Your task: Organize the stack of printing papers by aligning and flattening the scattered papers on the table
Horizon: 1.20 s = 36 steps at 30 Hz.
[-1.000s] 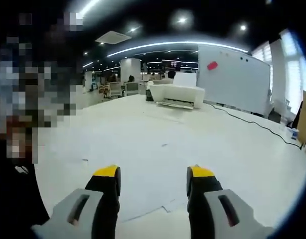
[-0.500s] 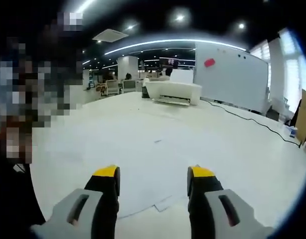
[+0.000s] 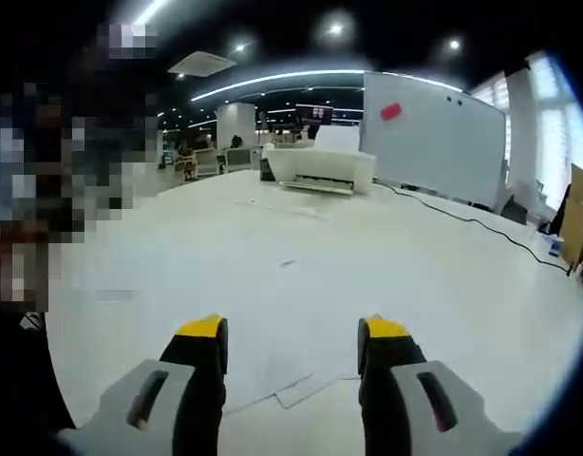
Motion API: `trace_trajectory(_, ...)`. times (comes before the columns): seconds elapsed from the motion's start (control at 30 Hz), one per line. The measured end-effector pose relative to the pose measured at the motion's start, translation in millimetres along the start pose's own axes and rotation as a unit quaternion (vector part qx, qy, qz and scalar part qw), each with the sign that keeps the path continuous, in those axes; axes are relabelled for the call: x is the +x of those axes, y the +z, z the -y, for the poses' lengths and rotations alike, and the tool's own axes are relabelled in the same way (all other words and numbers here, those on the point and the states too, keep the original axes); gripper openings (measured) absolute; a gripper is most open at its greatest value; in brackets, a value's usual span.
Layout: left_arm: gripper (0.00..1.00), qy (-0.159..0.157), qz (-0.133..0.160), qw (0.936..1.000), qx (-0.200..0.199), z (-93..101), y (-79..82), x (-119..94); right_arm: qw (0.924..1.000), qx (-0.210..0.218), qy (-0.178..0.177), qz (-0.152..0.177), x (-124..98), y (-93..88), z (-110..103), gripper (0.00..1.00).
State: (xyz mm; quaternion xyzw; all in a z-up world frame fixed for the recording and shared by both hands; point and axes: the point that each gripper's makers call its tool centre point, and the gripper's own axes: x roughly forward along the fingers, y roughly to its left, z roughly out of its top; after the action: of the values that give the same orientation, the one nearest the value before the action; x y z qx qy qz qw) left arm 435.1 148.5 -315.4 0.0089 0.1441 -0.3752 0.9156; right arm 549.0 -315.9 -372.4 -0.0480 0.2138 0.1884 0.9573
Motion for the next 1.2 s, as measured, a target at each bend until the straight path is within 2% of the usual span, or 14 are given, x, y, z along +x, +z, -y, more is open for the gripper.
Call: trace_trajectory(1.2, 0.61, -0.005, -0.009, 0.9999, -0.012, -1.6, -11.1, 4, 0.9994, 0.021, -0.023, -0.013, 13, -19.5, 24, 0.53)
